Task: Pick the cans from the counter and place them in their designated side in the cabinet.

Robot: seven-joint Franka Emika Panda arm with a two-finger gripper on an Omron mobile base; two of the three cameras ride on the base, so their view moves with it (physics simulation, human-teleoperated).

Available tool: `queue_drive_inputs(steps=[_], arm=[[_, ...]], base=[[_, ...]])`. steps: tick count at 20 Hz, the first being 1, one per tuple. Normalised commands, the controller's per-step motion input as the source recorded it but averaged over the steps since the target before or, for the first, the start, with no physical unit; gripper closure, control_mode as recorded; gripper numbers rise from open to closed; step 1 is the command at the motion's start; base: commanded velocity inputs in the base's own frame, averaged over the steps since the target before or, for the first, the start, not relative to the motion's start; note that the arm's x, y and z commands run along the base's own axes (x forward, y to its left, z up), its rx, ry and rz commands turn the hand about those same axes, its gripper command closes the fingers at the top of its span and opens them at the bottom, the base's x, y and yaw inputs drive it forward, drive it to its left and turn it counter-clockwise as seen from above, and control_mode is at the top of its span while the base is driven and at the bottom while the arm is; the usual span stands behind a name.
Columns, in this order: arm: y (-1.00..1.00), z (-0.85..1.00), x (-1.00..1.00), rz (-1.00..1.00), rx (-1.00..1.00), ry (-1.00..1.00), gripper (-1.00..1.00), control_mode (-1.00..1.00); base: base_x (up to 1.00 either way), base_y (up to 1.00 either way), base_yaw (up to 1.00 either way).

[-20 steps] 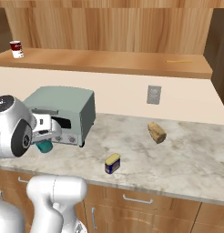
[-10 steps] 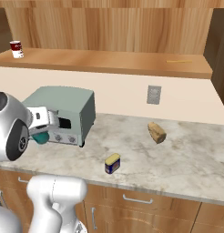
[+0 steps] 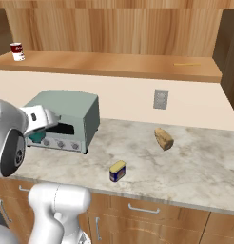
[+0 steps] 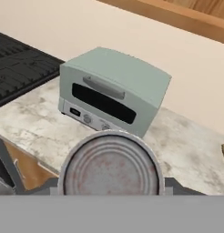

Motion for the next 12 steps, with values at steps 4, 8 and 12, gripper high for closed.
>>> queue_drive_inputs(steps=[4,8,12], arm=[[0.00,0.28,-0.35,0.06,0.02,-0.23,1.00,-1.00],[0.00,0.25,-0.26,0.06,0.02,-0.20,1.00,-1.00],[0.00,0.23,-0.13,0.07,0.04,-0.16,1.00,-1.00]], base=[[0.00,0.00,0.00],[0.00,0.00,0.00],[0.00,0.00,0.00]])
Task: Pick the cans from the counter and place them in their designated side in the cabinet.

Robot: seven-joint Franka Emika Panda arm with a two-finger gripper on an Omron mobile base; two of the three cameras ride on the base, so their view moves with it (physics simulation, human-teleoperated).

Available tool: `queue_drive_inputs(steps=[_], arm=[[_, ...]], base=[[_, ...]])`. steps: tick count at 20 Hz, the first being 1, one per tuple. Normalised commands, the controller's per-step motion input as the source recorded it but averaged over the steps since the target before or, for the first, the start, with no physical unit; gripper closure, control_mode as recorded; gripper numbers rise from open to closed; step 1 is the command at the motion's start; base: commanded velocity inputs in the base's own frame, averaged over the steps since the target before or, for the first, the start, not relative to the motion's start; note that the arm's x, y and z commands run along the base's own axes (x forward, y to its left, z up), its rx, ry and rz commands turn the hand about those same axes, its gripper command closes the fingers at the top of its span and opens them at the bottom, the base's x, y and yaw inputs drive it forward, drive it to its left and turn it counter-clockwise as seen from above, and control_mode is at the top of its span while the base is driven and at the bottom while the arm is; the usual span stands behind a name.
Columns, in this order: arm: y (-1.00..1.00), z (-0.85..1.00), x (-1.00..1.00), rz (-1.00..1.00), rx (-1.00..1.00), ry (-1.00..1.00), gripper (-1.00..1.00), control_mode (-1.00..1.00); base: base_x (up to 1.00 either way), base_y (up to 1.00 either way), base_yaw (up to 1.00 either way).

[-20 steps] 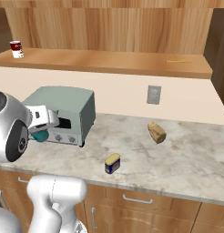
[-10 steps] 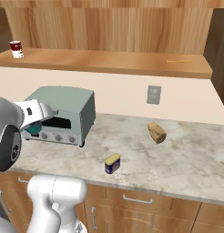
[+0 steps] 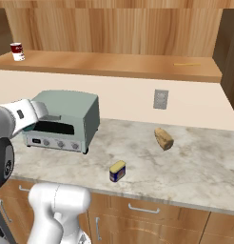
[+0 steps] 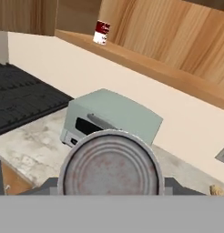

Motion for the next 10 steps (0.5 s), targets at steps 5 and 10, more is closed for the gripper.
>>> queue_drive_inputs(steps=[5,10], arm=[[0.00,0.19,-0.11,0.06,0.05,-0.13,1.00,-1.00],[0.00,0.19,-0.09,0.04,0.04,-0.09,1.00,-1.00]], base=[[0.00,0.00,0.00],[0.00,0.00,0.00]])
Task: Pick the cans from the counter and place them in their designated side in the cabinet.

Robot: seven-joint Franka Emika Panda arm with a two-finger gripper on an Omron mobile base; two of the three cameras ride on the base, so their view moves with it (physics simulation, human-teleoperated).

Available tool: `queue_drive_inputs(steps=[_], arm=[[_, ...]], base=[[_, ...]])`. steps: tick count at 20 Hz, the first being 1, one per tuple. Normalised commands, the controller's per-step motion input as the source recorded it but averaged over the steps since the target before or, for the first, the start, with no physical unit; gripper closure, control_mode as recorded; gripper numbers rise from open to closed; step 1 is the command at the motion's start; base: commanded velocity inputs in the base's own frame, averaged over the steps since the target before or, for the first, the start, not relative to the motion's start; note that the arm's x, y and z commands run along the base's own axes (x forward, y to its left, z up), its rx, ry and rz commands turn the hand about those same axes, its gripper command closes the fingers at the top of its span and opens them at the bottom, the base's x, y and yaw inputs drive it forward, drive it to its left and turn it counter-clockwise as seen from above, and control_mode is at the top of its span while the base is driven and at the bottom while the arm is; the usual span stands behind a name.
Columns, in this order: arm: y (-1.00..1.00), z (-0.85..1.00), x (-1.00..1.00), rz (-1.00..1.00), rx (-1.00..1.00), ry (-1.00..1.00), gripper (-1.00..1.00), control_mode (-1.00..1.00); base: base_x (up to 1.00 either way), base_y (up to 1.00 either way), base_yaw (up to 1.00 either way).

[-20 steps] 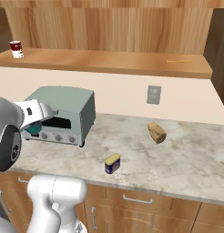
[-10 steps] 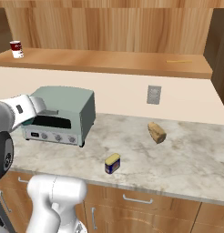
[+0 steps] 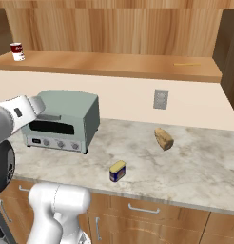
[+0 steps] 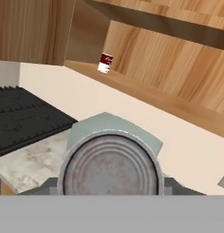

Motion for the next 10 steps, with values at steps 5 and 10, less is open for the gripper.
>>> queue_drive_inputs(steps=[5,10], arm=[[0.04,0.19,-0.05,0.04,0.04,-0.08,1.00,-1.00],[0.11,0.22,0.00,0.03,0.03,-0.07,1.00,-1.00]], base=[[0.00,0.00,0.00],[0.00,0.00,0.00]])
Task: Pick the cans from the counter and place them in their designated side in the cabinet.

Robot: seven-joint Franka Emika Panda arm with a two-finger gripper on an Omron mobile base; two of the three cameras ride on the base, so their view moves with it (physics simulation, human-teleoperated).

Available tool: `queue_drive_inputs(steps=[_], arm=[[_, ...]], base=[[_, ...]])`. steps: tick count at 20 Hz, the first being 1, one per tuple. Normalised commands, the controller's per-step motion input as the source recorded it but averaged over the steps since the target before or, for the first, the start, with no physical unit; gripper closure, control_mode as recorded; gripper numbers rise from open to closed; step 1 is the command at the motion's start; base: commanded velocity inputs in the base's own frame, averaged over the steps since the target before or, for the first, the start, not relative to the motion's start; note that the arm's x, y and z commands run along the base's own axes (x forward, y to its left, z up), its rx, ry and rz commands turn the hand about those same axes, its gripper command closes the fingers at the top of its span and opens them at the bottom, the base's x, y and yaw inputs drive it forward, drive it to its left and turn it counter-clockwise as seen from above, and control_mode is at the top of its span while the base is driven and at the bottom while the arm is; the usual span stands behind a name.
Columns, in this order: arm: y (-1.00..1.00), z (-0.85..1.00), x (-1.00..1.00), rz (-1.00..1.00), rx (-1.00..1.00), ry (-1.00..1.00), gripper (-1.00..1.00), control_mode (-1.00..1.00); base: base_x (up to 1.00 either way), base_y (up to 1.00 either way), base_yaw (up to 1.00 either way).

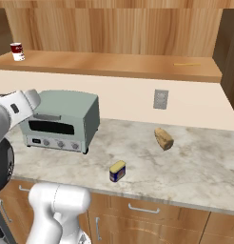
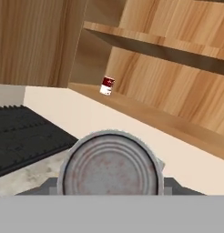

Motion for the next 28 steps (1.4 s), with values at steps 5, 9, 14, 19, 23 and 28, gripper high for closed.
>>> queue_drive_inputs(steps=[5,9,14,19,23,28], arm=[[0.11,0.22,0.00,0.03,0.02,-0.06,1.00,-1.00],[0.05,0.25,0.00,0.01,0.02,-0.06,1.00,-1.00],[0.02,0.24,0.00,0.00,0.02,-0.03,1.00,-1.00],[0.00,0.19,0.03,0.00,0.01,0.03,1.00,-1.00],[0.00,0.13,0.10,0.00,0.02,0.06,1.00,-1.00],[0.03,0.01,0.19,0.00,0.01,0.02,1.00,-1.00]], base=[[0.00,0.00,0.00],[0.00,0.00,0.00],[0.00,0.00,0.00],[0.00,0.00,0.00],[0.00,0.00,0.00],[0.00,0.00,0.00]])
